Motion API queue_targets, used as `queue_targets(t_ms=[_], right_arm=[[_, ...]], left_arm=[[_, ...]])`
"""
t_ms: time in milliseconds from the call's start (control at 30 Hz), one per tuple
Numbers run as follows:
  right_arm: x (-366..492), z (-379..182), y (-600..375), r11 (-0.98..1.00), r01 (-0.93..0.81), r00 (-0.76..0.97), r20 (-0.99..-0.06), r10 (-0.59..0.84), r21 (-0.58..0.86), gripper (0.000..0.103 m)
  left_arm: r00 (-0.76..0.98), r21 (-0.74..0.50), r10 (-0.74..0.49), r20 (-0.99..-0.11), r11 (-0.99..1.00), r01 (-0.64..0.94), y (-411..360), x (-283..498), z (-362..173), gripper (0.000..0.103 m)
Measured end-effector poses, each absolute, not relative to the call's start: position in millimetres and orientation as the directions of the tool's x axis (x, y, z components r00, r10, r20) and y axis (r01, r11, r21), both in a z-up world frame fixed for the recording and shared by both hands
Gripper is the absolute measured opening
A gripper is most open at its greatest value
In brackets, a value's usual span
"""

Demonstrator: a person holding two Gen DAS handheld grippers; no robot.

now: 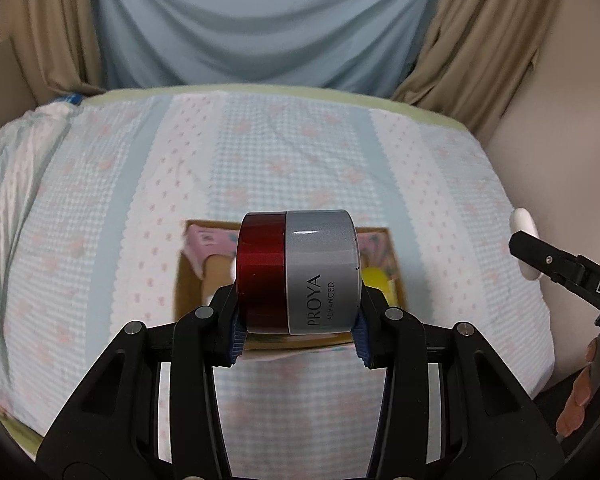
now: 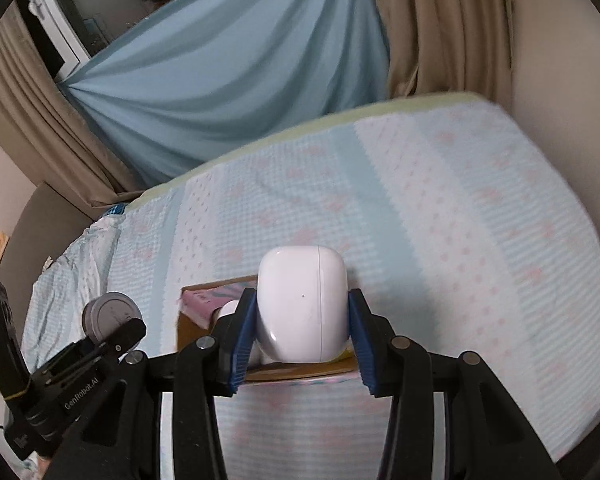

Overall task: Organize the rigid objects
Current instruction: 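Carry the PROYA jar and white case over the cardboard box with both tools, then open both tools to drop the PROYA jar and white case into the box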

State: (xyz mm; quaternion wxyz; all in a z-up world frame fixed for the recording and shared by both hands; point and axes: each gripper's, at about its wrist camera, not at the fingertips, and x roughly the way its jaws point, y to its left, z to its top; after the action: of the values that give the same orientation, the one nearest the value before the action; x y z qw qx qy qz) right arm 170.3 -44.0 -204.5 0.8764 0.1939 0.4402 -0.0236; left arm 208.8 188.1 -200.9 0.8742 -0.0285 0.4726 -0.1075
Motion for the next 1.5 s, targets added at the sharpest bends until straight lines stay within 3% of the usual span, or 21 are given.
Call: queue_targets(t_ms=[400,800,1267,1300,1333,1367,1400,1433,1500], right_arm=[[246,-282,12,0.926,0.221,0.458,-0.871,0.178,0.306,0.041],[314,-383,8,0.946,0.224,0.257,-0.95,0.175,0.235,0.041],[343,-428,-2,0.967,0.199,0.097,-0.985,0.143,0.16,0.041],[343,-428,-2,0.964,0.204,0.096,-0.984,0.151,0.168,0.041],[342,-426,-3,0.962,0.208,0.107,-0.981,0.16,0.179,0.048],[343,-423,-4,0.959,0.209,0.121,-0.979,0.166,0.189,0.055],[342,-420,-5,0.96,0.208,0.132,-0.978,0.163,0.189,0.072],[341,-416,-6,0.963,0.207,0.145,-0.979,0.143,0.171,0.088],[339,-409,-6,0.97,0.199,0.157,-0.981,0.113,0.144,0.095]], left_arm=[[0.414,-0.139,-0.174,-0.893,0.984,0.115,238,276,-281,0.038],[0.252,-0.074,-0.108,-0.962,0.987,0.14,236,346,-376,0.038],[0.148,-0.042,-0.075,-0.986,0.975,0.217,221,360,-418,0.039],[0.139,-0.051,-0.083,-0.987,0.975,0.218,220,361,-418,0.043],[0.136,-0.069,-0.1,-0.986,0.973,0.219,220,362,-415,0.052],[0.14,-0.081,-0.114,-0.984,0.972,0.221,219,362,-412,0.081],[0.15,-0.096,-0.133,-0.98,0.969,0.228,218,361,-406,0.101],[0.165,-0.111,-0.153,-0.974,0.965,0.239,216,359,-399,0.102],[0.183,-0.099,-0.15,-0.972,0.96,0.262,211,356,-390,0.103]])
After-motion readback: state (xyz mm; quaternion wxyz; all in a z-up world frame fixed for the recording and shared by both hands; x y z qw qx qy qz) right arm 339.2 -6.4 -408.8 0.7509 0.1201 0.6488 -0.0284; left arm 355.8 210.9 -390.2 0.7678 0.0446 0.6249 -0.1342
